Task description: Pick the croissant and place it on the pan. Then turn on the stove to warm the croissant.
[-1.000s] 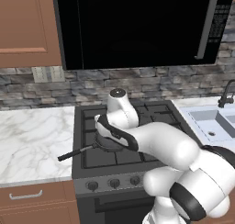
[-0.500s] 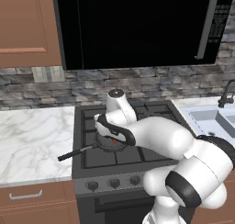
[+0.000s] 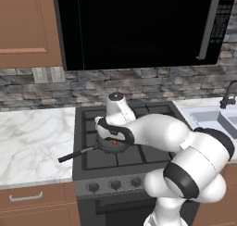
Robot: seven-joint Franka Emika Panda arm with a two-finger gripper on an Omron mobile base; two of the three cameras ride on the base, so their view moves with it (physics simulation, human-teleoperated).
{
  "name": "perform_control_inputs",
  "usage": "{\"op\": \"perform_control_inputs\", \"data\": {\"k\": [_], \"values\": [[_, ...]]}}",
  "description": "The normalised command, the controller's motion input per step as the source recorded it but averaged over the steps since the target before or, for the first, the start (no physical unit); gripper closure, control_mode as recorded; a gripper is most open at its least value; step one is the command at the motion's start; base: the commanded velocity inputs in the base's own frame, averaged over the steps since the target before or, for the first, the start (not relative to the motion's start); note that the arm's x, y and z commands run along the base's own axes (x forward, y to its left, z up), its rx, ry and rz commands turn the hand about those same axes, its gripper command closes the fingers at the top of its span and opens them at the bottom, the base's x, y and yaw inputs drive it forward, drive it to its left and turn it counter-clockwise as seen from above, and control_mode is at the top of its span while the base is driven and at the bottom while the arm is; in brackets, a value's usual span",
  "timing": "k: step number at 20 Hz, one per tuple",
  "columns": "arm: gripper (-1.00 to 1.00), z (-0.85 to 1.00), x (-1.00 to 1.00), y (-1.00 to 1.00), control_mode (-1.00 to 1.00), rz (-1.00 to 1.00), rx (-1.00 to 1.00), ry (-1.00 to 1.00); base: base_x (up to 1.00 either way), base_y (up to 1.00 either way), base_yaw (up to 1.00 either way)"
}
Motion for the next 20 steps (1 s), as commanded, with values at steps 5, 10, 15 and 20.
{"op": "perform_control_inputs", "data": {"k": [5, 10, 15, 20], "values": [[1.00, -0.12, 0.14, 0.00, -1.00, -0.02, 0.00, 0.00, 0.00, 0.00, 0.00], [1.00, -0.12, 0.12, 0.00, -1.00, -0.03, 0.00, 0.00, 0.00, 0.00, 0.00], [1.00, -0.08, 0.10, 0.00, -1.00, -0.02, 0.00, 0.00, 0.00, 0.00, 0.00], [1.00, -0.05, 0.10, 0.00, -1.00, -0.02, 0.00, 0.00, 0.00, 0.00, 0.00]]}}
